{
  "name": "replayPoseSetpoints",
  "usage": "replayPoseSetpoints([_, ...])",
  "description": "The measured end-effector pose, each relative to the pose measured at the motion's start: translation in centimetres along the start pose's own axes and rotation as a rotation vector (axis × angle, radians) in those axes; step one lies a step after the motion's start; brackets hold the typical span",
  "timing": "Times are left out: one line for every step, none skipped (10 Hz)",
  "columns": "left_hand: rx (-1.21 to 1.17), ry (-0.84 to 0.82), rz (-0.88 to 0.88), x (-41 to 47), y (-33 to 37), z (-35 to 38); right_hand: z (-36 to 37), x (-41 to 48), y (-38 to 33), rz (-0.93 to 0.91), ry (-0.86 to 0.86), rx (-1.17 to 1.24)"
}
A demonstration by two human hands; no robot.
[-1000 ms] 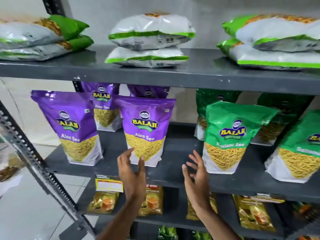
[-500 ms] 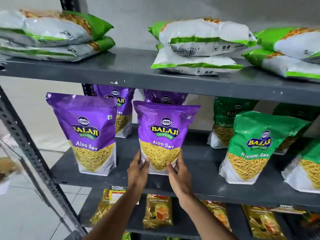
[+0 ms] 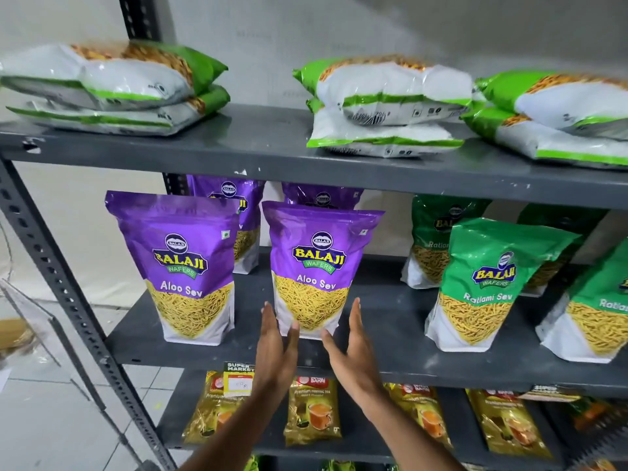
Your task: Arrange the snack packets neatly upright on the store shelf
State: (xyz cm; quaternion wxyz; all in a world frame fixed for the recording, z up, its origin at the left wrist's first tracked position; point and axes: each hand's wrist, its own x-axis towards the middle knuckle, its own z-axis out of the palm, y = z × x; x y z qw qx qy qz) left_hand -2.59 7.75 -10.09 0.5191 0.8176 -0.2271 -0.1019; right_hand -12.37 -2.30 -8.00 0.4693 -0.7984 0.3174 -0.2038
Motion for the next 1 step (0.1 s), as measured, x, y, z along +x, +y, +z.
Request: replayPoseSetpoints([0.221,-0.031,0.281,-4.98,0.60,-0.68,-1.80,-3.95,-0.36,-0.270,0.176,-0.248])
